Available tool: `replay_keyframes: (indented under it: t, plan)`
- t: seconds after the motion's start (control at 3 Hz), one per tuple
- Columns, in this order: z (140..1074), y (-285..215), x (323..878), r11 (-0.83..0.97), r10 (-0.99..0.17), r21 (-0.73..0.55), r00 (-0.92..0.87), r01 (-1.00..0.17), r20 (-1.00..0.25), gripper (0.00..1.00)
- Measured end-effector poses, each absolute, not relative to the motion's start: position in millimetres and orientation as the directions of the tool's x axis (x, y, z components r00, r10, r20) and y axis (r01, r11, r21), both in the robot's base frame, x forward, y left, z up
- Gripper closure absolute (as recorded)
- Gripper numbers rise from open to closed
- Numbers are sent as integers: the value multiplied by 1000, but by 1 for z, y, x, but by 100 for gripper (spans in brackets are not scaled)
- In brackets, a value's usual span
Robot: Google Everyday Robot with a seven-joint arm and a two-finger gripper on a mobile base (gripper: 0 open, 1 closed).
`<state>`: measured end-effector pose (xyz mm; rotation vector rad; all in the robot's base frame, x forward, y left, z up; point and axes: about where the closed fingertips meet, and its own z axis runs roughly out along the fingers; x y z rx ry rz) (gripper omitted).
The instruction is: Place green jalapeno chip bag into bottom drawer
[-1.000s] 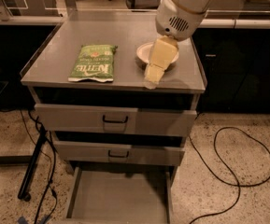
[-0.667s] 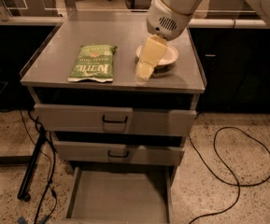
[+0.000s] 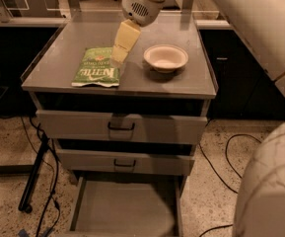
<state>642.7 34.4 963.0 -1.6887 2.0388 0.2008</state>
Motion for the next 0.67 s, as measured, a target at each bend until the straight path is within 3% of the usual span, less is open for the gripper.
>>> replay_keyframes:
  t: [0.67]
  plan:
    - [955,58,664,216,-877,-180,-110,-960,-467,0]
